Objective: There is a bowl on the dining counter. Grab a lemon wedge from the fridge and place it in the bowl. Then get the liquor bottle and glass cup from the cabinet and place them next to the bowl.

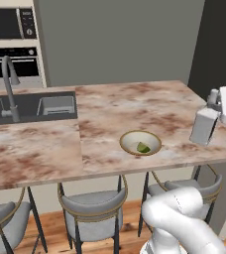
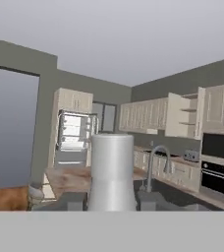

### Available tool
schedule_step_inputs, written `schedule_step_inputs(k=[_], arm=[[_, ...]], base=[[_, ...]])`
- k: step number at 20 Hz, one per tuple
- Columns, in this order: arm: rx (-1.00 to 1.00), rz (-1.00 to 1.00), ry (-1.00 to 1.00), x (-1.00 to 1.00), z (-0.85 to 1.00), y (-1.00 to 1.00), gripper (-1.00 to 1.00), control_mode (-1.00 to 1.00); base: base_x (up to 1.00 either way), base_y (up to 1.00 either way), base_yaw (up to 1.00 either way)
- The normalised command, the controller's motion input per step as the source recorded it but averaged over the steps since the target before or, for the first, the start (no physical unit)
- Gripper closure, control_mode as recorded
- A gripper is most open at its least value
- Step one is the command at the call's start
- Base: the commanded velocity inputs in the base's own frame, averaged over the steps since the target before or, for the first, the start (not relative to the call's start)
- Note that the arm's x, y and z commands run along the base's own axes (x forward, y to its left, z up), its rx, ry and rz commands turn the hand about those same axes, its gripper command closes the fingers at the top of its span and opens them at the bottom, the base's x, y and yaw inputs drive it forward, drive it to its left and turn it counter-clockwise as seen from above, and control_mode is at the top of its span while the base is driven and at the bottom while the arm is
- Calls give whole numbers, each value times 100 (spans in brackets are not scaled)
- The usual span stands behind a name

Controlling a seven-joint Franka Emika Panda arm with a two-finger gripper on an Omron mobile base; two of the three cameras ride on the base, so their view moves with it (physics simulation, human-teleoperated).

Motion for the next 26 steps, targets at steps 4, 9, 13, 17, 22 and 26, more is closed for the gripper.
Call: schedule_step_inputs(k=[4, 9, 13, 17, 22, 26], arm=[[0, 38, 0, 56, -25, -35, 100, -100], [0, 34, 0, 45, -27, -30, 100, -100], [0, 26, 0, 35, -26, -14, 100, -100], [-1, 15, -2, 33, -27, -1, 100, -100], [-1, 11, -3, 39, -34, 0, 100, -100], [-4, 4, -3, 17, -32, 0, 100, -100]], base=[[0, 0, 0], [0, 0, 0], [0, 0, 0], [0, 0, 0], [0, 0, 0], [0, 0, 0]])
